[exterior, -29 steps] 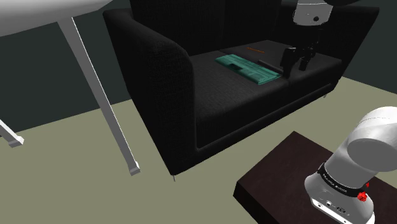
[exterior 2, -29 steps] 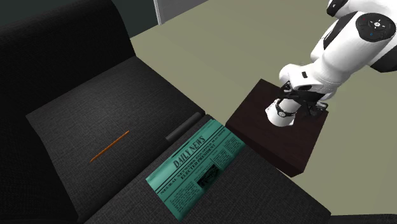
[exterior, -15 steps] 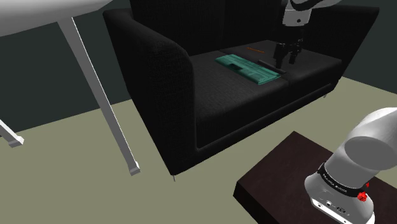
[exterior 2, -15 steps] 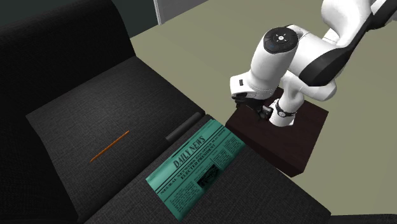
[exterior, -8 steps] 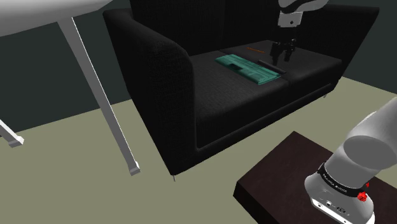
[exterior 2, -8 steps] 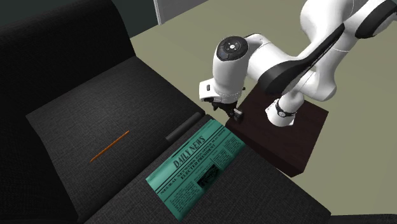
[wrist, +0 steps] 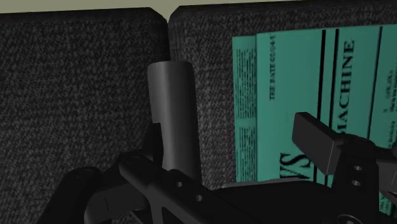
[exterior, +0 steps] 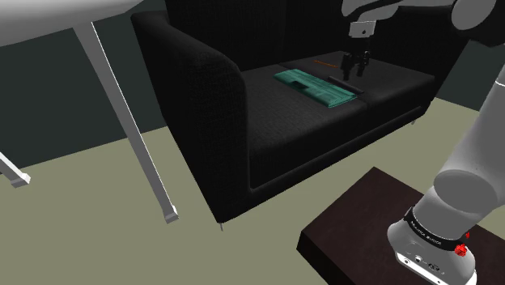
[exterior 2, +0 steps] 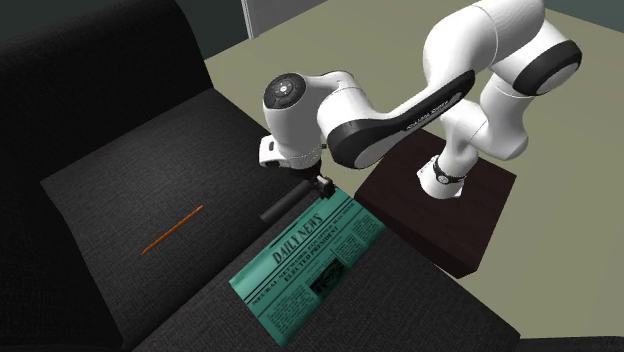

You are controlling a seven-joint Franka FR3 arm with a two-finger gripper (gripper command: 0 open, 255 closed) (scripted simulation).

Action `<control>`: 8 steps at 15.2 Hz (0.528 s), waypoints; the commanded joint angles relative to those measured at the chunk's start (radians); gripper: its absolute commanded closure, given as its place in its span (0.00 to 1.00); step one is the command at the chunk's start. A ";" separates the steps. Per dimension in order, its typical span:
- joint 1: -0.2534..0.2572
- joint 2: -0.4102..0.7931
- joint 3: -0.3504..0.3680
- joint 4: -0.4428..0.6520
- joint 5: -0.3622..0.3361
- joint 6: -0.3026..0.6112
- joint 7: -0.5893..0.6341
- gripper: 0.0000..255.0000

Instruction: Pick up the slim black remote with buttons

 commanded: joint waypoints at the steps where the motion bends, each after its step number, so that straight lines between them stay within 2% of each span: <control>1: -0.025 0.093 -0.007 0.104 0.034 -0.027 -0.037 0.00; 3: -0.059 0.189 -0.011 0.215 0.068 -0.056 -0.072 0.00; 4: -0.064 0.199 -0.010 0.227 0.071 -0.060 -0.075 0.00; 8: -0.062 0.203 -0.007 0.178 0.073 -0.008 -0.075 0.00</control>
